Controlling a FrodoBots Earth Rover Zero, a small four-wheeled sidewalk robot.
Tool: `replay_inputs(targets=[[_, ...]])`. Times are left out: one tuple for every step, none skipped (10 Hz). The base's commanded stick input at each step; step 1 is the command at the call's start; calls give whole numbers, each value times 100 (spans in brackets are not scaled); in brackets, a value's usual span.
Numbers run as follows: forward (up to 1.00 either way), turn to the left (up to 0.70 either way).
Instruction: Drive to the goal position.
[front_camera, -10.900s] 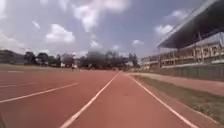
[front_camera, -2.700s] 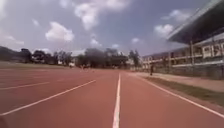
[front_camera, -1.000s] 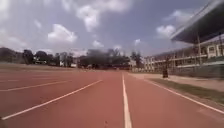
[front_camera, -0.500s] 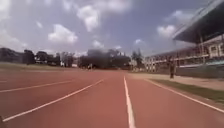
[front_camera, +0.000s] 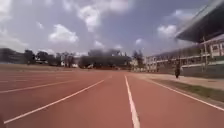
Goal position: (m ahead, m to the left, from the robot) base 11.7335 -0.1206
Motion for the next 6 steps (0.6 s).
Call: replay_inputs(targets=[[70,0],[70,0],[70,0],[70,0],[70,0],[70,0]])
